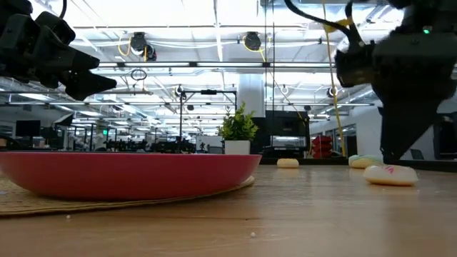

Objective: Pick & Place donuts
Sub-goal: Put the small white donut into the pink plate

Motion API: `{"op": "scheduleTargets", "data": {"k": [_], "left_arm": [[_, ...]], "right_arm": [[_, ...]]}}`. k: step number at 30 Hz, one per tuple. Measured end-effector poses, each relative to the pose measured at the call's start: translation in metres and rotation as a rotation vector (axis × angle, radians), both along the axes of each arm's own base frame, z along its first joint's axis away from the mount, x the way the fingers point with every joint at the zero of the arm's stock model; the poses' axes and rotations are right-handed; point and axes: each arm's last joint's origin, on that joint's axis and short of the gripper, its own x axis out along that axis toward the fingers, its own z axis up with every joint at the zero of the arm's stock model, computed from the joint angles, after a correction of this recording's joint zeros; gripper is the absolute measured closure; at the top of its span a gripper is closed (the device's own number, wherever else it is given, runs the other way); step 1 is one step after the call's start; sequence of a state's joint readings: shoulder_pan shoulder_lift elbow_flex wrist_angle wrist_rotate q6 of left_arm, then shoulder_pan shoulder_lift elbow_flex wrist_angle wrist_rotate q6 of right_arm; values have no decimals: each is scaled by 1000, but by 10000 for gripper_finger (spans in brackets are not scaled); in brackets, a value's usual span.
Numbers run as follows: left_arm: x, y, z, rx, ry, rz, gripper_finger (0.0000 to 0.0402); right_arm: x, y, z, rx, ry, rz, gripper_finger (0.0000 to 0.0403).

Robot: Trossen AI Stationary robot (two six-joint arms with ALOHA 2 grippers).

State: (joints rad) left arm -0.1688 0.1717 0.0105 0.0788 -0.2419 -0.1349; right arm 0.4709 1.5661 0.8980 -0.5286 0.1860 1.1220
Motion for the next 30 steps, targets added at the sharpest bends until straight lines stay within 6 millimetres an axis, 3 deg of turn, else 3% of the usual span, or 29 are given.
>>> {"op": "scheduleTargets", "data": {"k": [9, 30], "left_arm": [[0, 0, 0, 0, 0, 1, 36], [0, 0, 0, 0, -1, 1, 36]], "right_arm": [[-9, -4, -21, 26, -38, -17, 156], [-5, -2, -23, 10, -94, -14, 156]]}}
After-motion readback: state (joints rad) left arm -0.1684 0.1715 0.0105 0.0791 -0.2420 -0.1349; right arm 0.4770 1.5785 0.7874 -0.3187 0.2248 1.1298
